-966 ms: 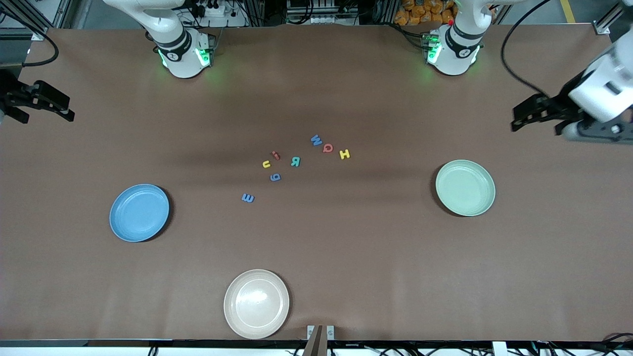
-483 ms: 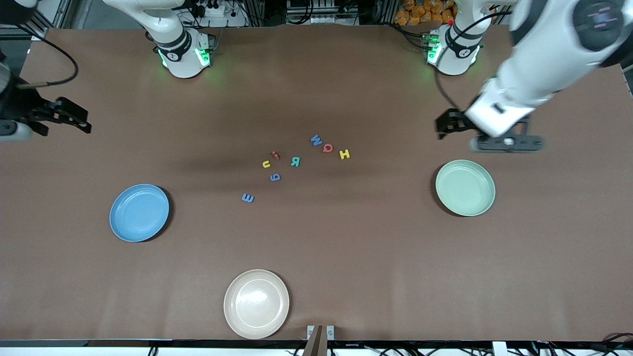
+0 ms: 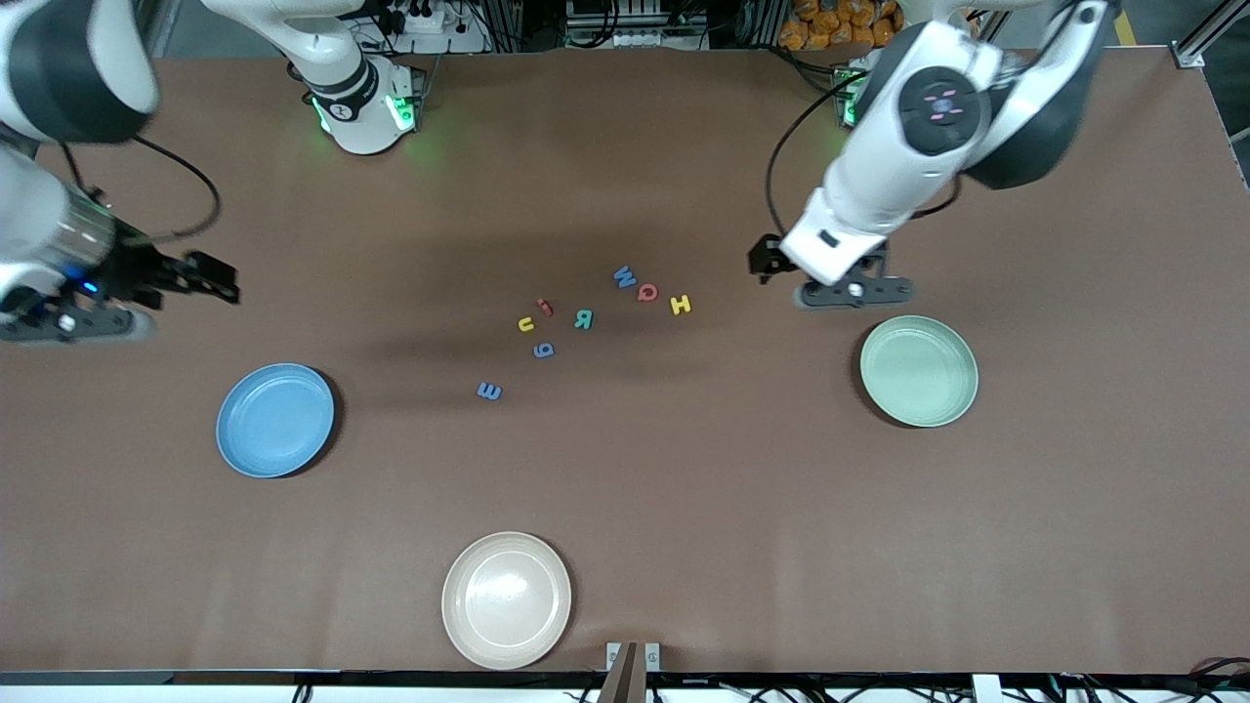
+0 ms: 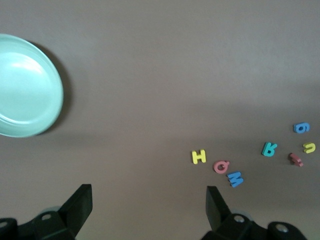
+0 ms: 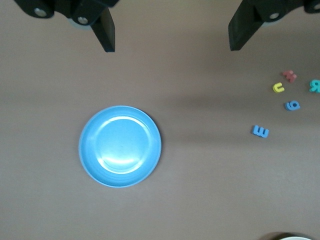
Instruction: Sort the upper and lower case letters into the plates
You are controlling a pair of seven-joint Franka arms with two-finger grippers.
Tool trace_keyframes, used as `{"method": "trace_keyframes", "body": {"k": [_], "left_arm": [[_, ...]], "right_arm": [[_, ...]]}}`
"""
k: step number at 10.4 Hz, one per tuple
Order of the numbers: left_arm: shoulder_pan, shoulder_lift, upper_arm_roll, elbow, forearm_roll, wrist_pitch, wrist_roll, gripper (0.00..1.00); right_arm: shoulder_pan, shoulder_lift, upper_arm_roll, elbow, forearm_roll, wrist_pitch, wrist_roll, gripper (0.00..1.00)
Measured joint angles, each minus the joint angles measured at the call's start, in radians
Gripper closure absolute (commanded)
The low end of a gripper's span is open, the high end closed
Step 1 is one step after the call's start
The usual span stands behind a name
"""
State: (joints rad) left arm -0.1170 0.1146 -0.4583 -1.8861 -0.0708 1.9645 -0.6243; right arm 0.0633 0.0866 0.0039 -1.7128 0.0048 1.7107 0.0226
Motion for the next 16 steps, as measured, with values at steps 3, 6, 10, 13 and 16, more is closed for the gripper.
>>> {"method": "trace_keyframes", "body": {"k": [3,6,10,13,16], "left_arm": [[-0.1,0.082,-0.004,-0.037,0.047,0.076,-0.125,0.0],[-0.161,0.199,-0.004,-0.038,0.11,0.17,-0.249,0.0],[-0.221,0.327,-0.004,-0.037,0.205,0.279,-0.4,0.0],[-0.242,0.393,-0.004,-0.037,0.211,0.33,-0.433,0.0],[-0.242,0.434,0.0,-0.037,0.26,0.345,-0.435,0.1]], "right_arm": [[0.1,0.104,0.002,-0.002,0.0,0.105,0.088,0.0],[0.136,0.187,0.002,-0.002,0.0,0.198,0.089,0.0],[0.227,0.26,0.002,-0.001,0.0,0.25,0.15,0.0],[0.267,0.29,0.002,-0.001,0.0,0.271,0.156,0.0],[0.297,0.31,0.002,-0.001,0.0,0.294,0.156,0.0]]}}
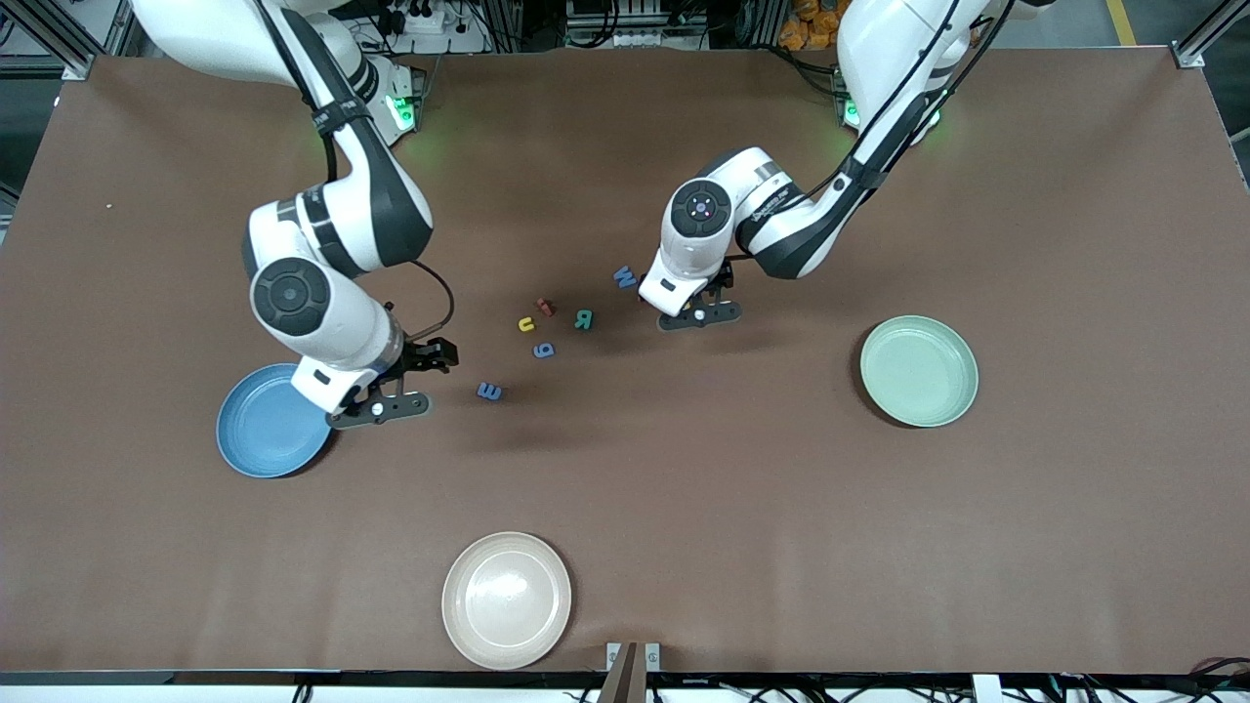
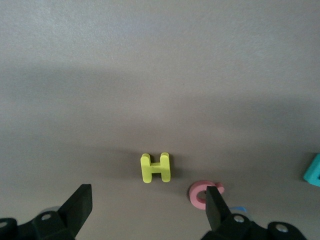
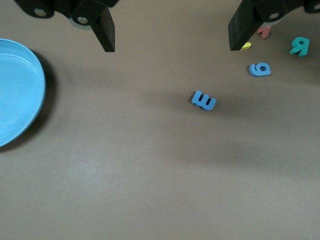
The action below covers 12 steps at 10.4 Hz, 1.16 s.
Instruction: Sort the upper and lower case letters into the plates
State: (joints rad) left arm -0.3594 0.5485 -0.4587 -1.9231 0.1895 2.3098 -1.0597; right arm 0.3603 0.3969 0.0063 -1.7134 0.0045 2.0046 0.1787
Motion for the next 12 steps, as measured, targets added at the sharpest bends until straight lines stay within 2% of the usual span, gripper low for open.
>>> {"method": "trace_keyframes", "body": {"k": [6,8,10,12], "left_arm": [[0.0,0.044,0.002,-0.002,0.037,0.021,-0.032,0.17],[-0.001,0.069,0.002,-0.002,0.106,0.032,-0.094,0.18],[-0.002,0.082,0.002,-0.002,0.118,0.039,-0.103,0.18],[-0.003,0.082,0.001,-0.002,0.118,0.039,-0.114,0.21]], "right_arm": [[0.05,0.017,0.0,-0.028,0.0,0.015,0.0,0.0],[0.054,0.022,0.0,-0.101,0.0,0.11,-0.001,0.0],[0.084,0.028,0.001,-0.167,0.0,0.208,-0.001,0.0],[0.144,0.028,0.001,-0.18,0.0,0.226,-0.001,0.0]]}}
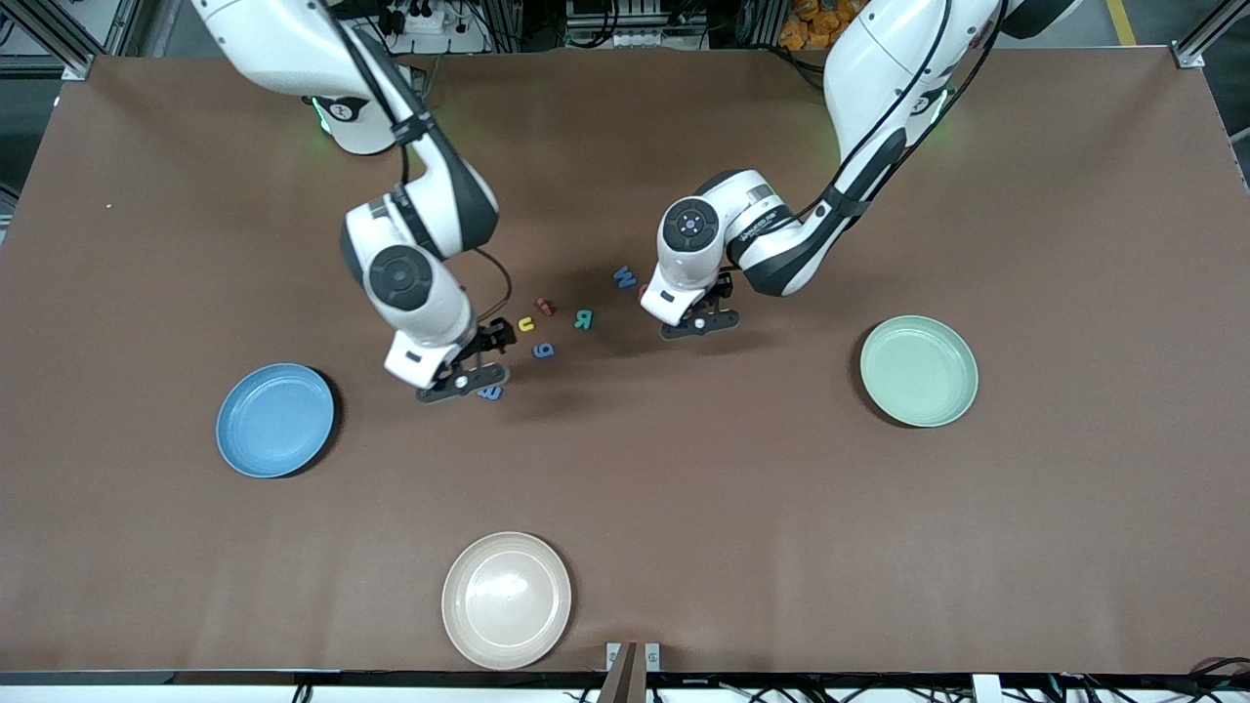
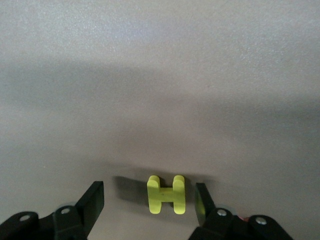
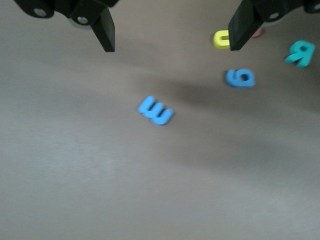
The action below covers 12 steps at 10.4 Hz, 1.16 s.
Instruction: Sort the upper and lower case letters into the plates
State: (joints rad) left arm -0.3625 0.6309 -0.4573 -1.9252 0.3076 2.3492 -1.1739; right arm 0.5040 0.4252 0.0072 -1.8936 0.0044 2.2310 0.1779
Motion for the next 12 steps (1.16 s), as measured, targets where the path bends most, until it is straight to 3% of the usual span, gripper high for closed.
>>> {"method": "trace_keyframes", "body": {"k": [5,7,8,10,12], "left_arm": [[-0.016,0.007,0.0,-0.001,0.0,0.0,-0.021,0.31],[-0.018,0.009,-0.001,-0.001,0.0,0.006,-0.029,0.46],[-0.018,0.01,-0.001,-0.001,0.0,0.008,-0.03,0.58],[-0.018,0.01,-0.002,0.002,0.0,0.015,-0.03,1.0],[-0.017,0.008,-0.001,0.004,0.0,0.017,-0.03,1.0]], "right_arm": [[0.12,0.0,0.001,-0.013,-0.001,0.033,-0.05,0.0],[0.161,0.002,0.001,-0.059,-0.001,0.111,-0.05,0.0],[0.173,0.003,0.001,-0.085,-0.001,0.142,-0.056,0.0],[0.176,0.003,-0.001,-0.125,-0.001,0.163,-0.092,0.0],[0.176,-0.001,-0.003,-0.156,-0.001,0.188,-0.106,0.0]]}}
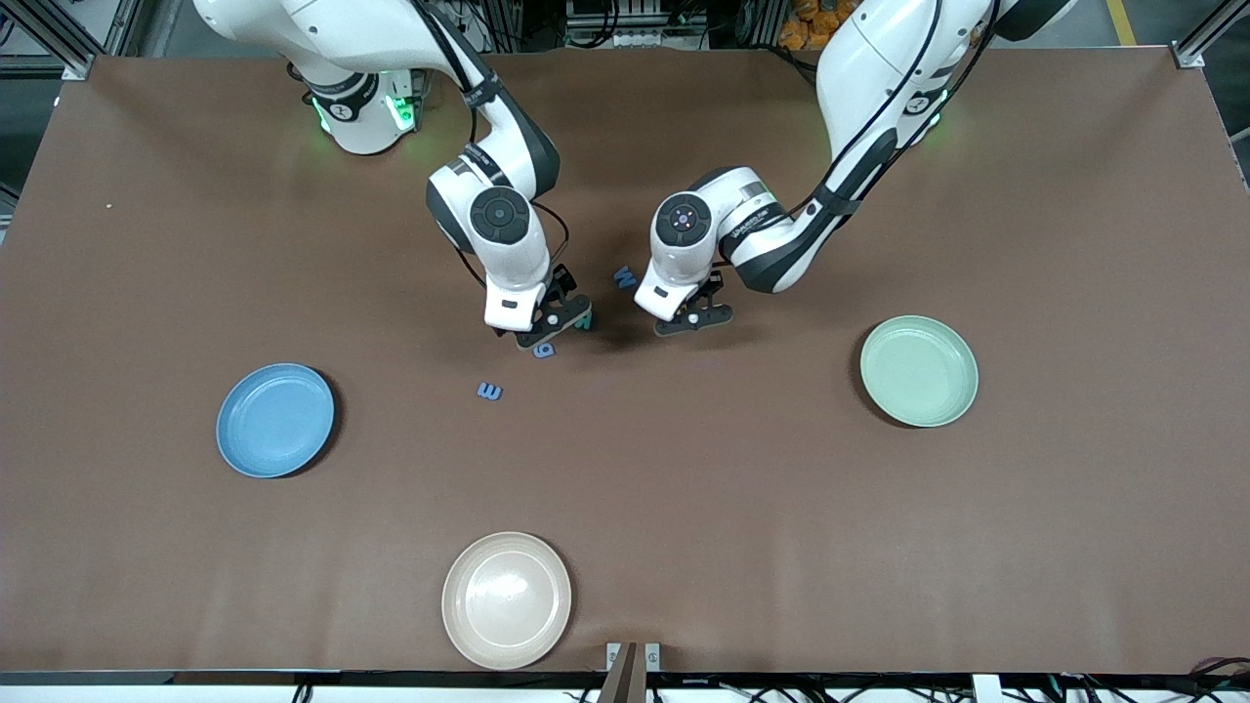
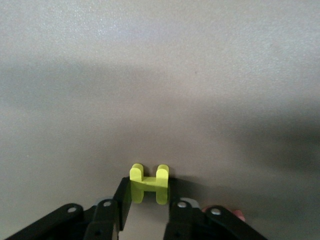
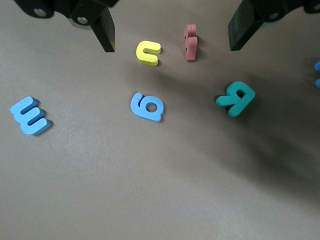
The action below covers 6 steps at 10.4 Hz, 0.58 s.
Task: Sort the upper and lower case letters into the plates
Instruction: 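Carry the yellow H with the left gripper over the green plate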
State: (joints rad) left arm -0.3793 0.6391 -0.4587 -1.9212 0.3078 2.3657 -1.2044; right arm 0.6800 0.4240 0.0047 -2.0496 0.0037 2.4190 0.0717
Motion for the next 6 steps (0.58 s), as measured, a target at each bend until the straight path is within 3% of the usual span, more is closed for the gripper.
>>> {"method": "trace_keyframes", "body": {"k": [3,6], "left_arm": [[0.023,-0.031,0.005,0.015,0.004,-0.015,0.0,1.0],[0.112,-0.159,0.006,0.03,0.008,-0.122,0.015,1.0]], "right_arm": [[0.007,-0.003,0.003,-0.08,0.0,0.124,-0.006,0.0],[0.045,-0.003,0.004,-0.117,0.0,0.174,-0.003,0.0]]}}
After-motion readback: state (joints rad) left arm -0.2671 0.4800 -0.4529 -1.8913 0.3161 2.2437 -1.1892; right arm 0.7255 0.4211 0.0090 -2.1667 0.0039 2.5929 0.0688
